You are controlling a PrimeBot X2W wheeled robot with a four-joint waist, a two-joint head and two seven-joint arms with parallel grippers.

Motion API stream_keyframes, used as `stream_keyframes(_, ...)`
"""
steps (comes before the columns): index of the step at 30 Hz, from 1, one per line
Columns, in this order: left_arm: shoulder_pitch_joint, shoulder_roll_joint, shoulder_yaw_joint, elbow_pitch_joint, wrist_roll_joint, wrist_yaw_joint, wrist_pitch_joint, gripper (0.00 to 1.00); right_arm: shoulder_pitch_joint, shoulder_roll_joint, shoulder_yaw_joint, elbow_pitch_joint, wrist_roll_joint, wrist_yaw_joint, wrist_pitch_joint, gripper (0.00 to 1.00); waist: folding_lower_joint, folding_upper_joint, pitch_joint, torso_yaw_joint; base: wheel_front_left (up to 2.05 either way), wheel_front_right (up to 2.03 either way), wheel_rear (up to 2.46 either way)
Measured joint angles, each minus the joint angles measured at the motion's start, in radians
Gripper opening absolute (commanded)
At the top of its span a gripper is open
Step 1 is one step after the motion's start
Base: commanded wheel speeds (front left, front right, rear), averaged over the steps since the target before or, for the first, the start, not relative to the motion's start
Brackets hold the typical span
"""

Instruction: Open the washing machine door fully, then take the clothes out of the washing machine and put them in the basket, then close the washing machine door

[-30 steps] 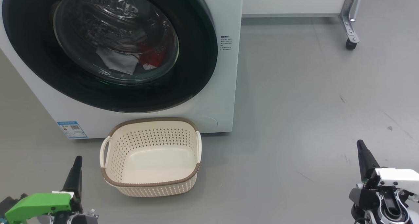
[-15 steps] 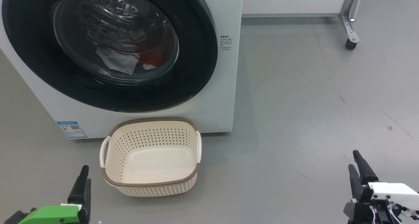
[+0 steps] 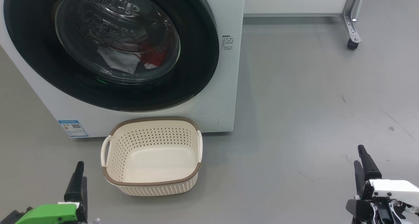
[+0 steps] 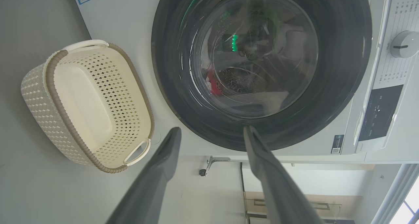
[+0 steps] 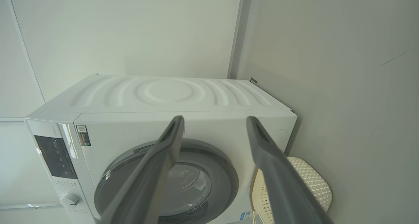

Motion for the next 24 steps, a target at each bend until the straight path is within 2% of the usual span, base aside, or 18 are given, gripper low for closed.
stream_keyframes(24, -0.005, -0.007, 0.021, -0.058, 0.091, 0.0, -0.067, 1.0, -0.005, 0.001, -0.04, -0.095, -0.136, 0.0, -0.075, 1.0, 0.0, 0.0, 0.0, 0.015, 0.0, 0.0, 0.0)
